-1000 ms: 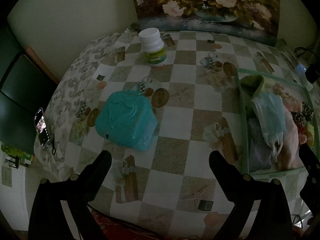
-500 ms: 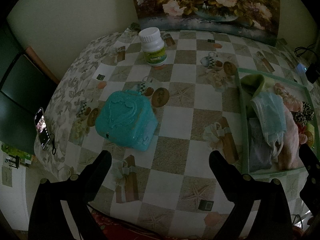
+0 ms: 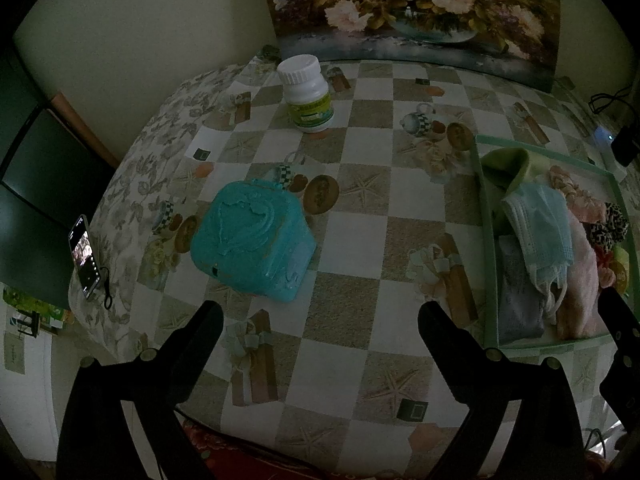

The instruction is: Organize soft objects

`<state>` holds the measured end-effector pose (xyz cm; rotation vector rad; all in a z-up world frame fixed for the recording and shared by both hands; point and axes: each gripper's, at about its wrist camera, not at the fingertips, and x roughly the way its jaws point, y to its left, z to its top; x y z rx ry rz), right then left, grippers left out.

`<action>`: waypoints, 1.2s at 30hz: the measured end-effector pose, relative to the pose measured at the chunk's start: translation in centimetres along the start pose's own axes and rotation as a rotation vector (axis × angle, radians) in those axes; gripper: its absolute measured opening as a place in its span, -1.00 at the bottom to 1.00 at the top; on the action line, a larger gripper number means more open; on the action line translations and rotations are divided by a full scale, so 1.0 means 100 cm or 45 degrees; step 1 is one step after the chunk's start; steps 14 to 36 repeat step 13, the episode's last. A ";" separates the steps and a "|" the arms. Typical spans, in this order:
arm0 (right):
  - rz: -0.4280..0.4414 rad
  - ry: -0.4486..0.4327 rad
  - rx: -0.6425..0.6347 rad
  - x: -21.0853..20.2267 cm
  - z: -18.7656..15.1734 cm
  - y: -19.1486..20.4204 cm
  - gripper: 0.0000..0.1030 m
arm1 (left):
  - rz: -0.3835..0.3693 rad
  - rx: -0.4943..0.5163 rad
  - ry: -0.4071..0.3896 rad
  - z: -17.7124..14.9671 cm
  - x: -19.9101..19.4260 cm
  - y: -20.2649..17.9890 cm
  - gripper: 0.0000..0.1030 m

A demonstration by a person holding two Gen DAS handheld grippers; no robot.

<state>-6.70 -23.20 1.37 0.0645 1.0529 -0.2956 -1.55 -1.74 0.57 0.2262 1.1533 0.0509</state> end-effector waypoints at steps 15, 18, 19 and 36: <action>0.000 0.000 -0.001 0.000 0.000 0.000 1.00 | -0.002 0.001 -0.001 -0.001 0.001 0.001 0.90; 0.000 0.000 -0.001 0.000 0.000 0.000 1.00 | -0.002 0.001 -0.001 -0.001 0.001 0.001 0.90; 0.000 0.000 -0.001 0.000 0.000 0.000 1.00 | -0.002 0.001 -0.001 -0.001 0.001 0.001 0.90; 0.000 0.000 -0.001 0.000 0.000 0.000 1.00 | -0.002 0.001 -0.001 -0.001 0.001 0.001 0.90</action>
